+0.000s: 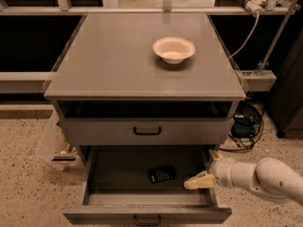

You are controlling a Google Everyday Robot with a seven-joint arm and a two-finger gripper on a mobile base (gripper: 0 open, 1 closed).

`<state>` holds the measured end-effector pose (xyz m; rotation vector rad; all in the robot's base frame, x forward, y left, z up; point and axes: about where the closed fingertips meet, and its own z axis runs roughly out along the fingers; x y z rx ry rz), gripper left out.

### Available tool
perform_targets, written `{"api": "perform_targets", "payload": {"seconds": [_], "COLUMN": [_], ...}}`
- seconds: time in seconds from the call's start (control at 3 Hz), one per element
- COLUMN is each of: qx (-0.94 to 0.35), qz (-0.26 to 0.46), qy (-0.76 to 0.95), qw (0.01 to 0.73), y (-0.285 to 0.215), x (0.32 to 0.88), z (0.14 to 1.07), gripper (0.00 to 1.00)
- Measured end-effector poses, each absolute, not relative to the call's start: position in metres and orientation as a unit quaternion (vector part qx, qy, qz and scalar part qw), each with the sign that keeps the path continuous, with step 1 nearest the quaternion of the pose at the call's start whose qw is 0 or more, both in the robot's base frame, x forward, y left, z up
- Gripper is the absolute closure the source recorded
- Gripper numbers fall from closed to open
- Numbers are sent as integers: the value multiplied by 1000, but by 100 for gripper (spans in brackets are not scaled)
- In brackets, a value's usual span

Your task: Pick rxbar blueberry from middle drawer and place on counter

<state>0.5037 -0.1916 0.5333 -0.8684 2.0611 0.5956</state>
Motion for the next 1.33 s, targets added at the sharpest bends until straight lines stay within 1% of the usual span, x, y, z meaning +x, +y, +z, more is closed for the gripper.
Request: {"api": "perform_targets", "payload": {"seconds": [0.67, 1.33], "qx": [-360, -376], "qz": [251, 244], "qy": [789, 797], "qw": [430, 406], "y": [-133, -106], "x": [551, 564], "z": [479, 433], "gripper": [0, 0]}}
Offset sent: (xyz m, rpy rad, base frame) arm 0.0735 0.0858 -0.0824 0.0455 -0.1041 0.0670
